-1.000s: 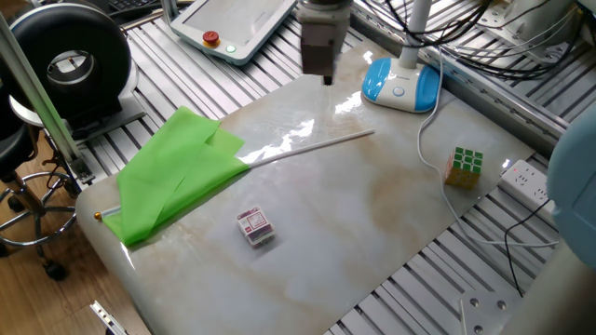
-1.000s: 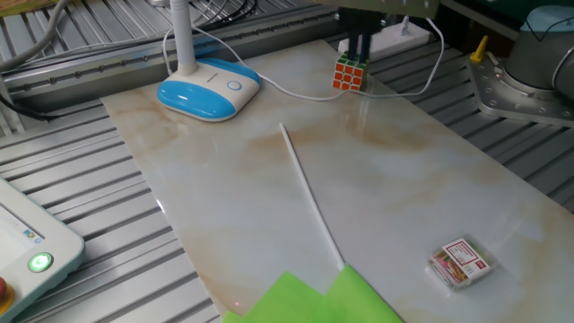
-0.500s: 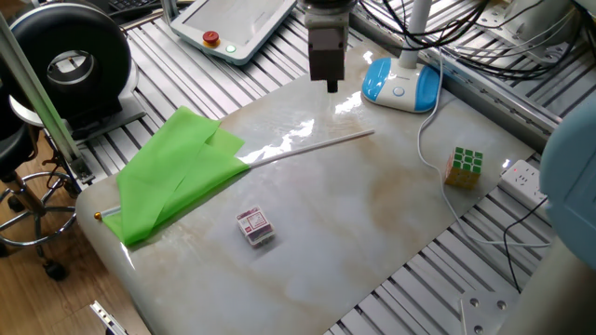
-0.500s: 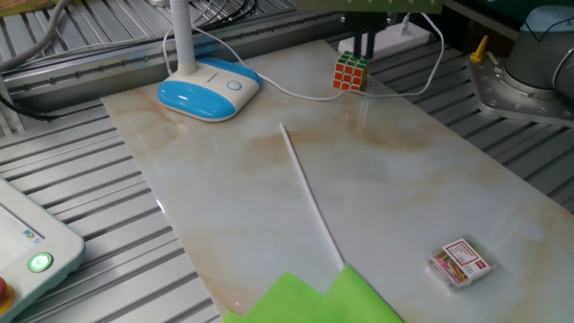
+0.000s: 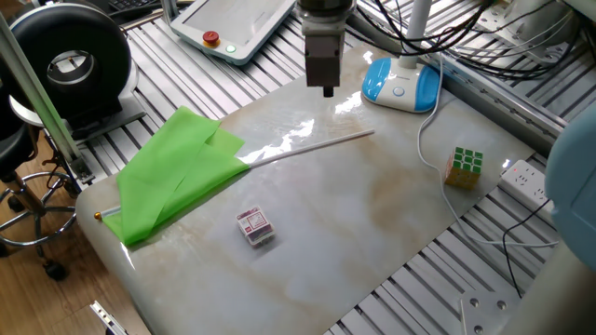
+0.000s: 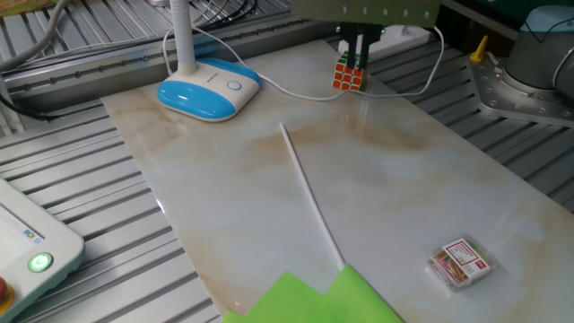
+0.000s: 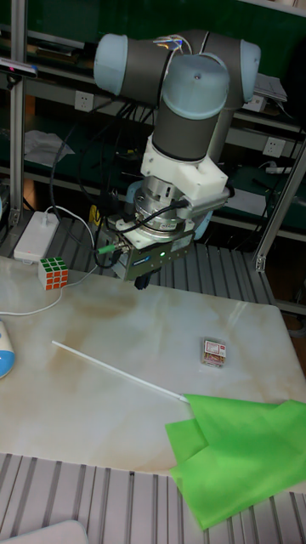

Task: Wave the flag

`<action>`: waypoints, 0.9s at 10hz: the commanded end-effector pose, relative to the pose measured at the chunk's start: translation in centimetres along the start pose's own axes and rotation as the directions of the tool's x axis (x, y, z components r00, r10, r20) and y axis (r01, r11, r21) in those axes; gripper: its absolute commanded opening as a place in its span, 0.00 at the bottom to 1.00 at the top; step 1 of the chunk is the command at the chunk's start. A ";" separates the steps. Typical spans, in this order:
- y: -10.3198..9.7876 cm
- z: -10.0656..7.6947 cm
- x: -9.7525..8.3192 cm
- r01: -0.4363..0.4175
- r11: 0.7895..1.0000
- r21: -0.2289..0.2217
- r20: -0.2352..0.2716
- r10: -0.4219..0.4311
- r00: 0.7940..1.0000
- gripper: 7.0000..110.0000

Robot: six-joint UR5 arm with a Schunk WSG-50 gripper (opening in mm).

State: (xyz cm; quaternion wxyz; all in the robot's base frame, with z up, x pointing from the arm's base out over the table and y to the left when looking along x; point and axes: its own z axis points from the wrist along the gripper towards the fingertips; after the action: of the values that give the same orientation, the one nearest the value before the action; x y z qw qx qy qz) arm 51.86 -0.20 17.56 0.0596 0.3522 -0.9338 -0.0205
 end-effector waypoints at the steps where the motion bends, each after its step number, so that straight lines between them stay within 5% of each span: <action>1: 0.7 0.8 -1.8 0.038 0.999 -0.012 0.066 -0.037 0.997 0.00; 4: -1.3 0.9 -0.3 0.149 0.987 0.063 0.005 -0.149 0.989 0.00; 6: -2.0 0.7 -0.8 0.205 0.975 0.089 0.020 -0.208 0.978 0.00; 9: -2.5 0.6 -0.9 0.345 0.933 0.106 0.020 -0.349 0.937 0.00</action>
State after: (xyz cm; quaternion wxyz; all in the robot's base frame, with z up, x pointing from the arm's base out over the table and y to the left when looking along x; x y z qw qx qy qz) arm 53.66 -1.47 16.60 0.0312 0.4676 -0.8833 0.0126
